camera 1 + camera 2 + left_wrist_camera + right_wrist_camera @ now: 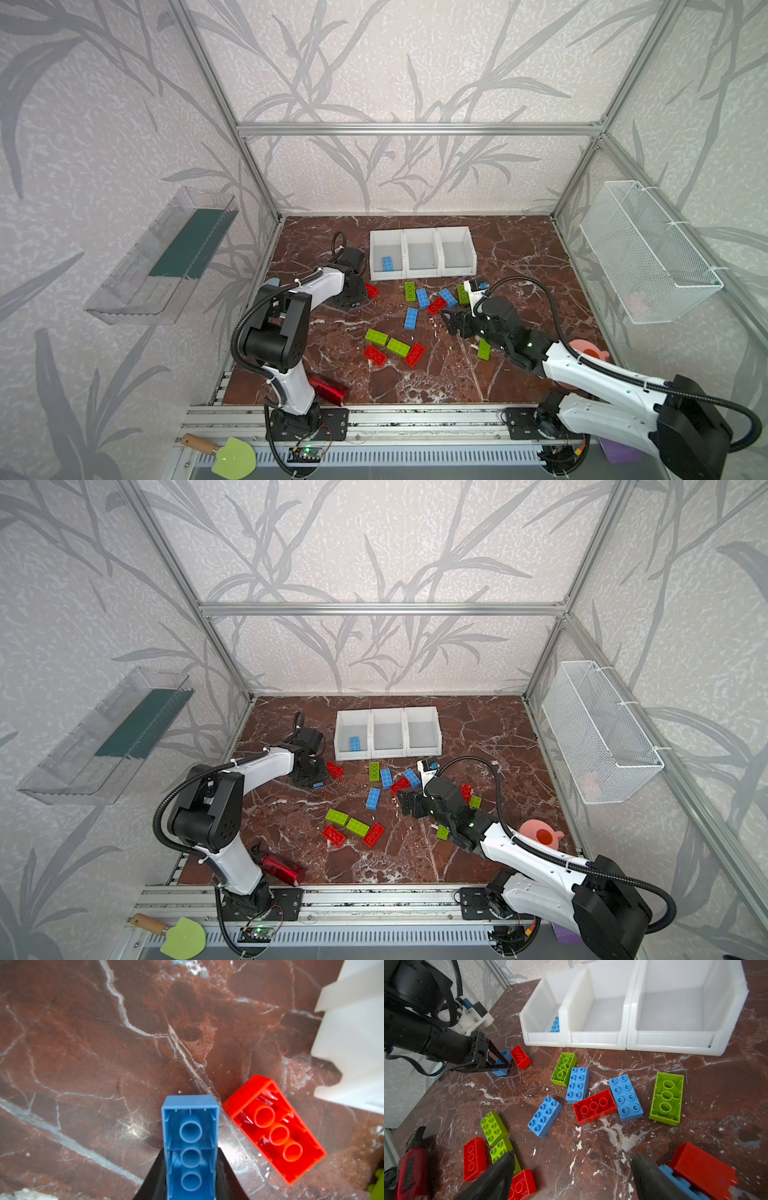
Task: Sort the legos into containers by color
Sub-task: 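Lift the blue brick over the same white bin and release it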
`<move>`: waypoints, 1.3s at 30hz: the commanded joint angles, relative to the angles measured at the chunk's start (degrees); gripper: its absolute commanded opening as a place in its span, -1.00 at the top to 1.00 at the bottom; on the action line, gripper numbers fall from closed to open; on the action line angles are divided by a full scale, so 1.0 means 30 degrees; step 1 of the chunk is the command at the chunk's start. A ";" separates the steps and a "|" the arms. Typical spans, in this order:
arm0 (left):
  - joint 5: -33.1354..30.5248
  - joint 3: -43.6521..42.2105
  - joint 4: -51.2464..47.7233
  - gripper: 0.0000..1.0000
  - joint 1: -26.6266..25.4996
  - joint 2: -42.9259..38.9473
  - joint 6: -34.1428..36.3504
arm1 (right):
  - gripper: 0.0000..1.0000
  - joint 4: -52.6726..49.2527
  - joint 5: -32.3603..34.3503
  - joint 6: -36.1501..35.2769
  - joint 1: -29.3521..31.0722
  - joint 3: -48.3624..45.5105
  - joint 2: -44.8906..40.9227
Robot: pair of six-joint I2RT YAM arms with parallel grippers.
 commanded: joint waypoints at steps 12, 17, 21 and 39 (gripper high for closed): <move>-0.0681 0.4943 -0.3968 0.47 -0.2214 -0.1970 0.2135 | -0.77 0.0873 0.0170 0.0206 0.0058 -0.0411 0.0008; -0.0104 0.8682 -0.5035 0.48 -0.2908 -0.0023 0.2927 | -0.77 0.1287 0.0174 0.0188 0.0058 -0.0669 -0.0203; 0.0285 1.2112 -0.5985 0.48 -0.3020 0.2525 0.3481 | -0.77 0.1481 0.0226 0.0153 0.0040 -0.0834 -0.0302; 0.0055 2.0903 -0.8664 0.45 -0.2907 1.0192 0.3570 | -0.78 0.1117 0.0520 0.0268 -0.0015 -0.0716 -0.0291</move>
